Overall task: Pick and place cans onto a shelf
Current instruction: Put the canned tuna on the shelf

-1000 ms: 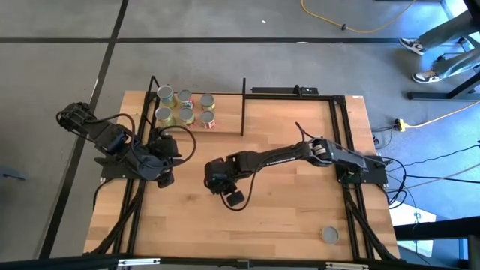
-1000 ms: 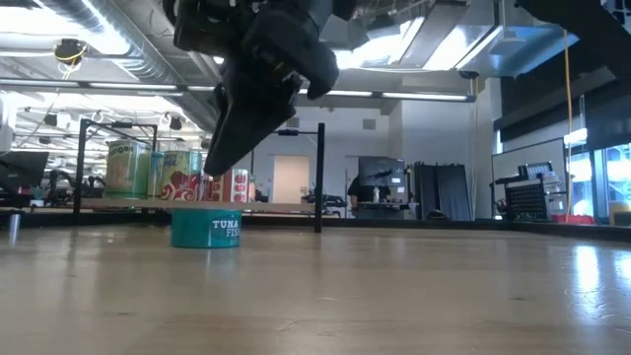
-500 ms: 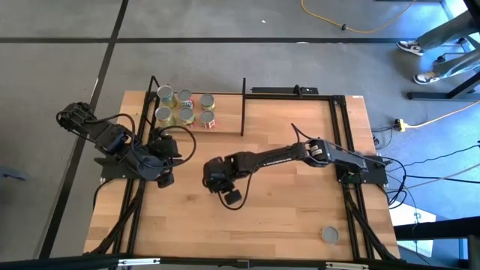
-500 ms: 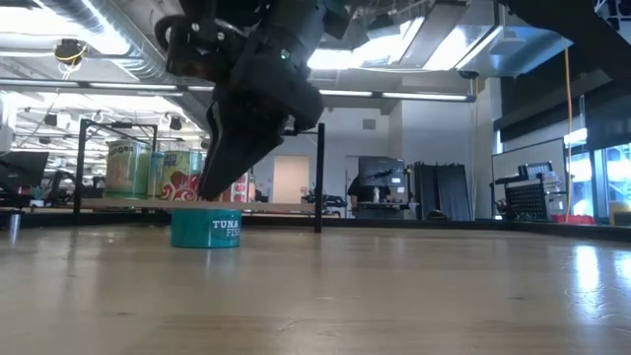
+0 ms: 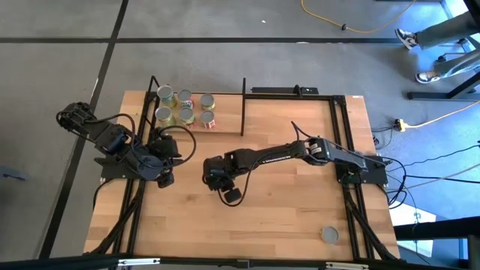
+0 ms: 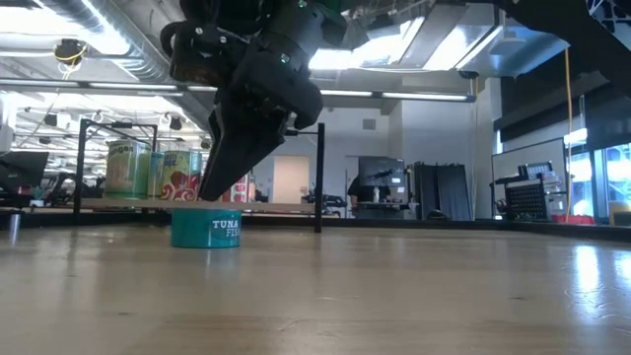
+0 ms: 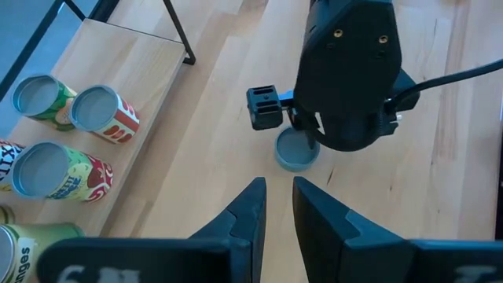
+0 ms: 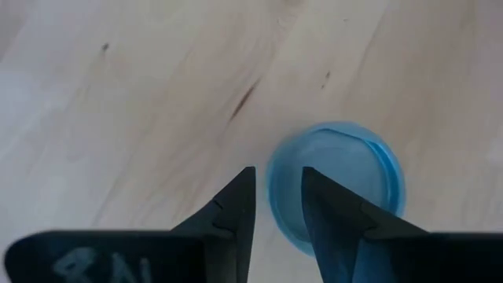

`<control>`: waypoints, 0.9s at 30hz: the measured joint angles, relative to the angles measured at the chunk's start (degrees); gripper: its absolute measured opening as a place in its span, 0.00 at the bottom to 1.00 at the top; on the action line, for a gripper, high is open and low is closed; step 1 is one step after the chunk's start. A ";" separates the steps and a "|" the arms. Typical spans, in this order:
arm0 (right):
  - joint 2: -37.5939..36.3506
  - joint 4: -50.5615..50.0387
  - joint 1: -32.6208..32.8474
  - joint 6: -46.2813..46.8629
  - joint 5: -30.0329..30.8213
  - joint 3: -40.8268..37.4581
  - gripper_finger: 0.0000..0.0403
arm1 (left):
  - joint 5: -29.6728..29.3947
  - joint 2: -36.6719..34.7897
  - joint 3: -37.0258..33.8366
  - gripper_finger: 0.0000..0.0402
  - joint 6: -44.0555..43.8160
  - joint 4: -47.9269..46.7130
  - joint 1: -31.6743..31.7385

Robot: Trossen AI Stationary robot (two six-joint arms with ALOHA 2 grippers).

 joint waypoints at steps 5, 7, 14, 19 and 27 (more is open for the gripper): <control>0.65 -0.49 0.02 0.24 -0.16 0.00 0.26 | 0.00 0.00 0.00 0.15 0.00 0.02 0.00; 1.57 -0.02 0.00 0.19 -0.15 0.00 0.26 | 0.01 0.00 0.00 0.15 0.00 0.02 0.00; 2.68 0.63 0.00 -0.15 0.53 0.15 0.25 | 0.02 -0.02 0.00 0.15 0.04 0.08 0.00; 2.75 0.94 -0.05 1.16 2.95 0.17 0.11 | 0.02 0.00 0.00 0.15 0.07 0.20 0.00; 2.81 0.91 -0.42 4.04 5.88 0.32 0.02 | 0.02 0.00 0.00 0.15 0.07 0.22 0.00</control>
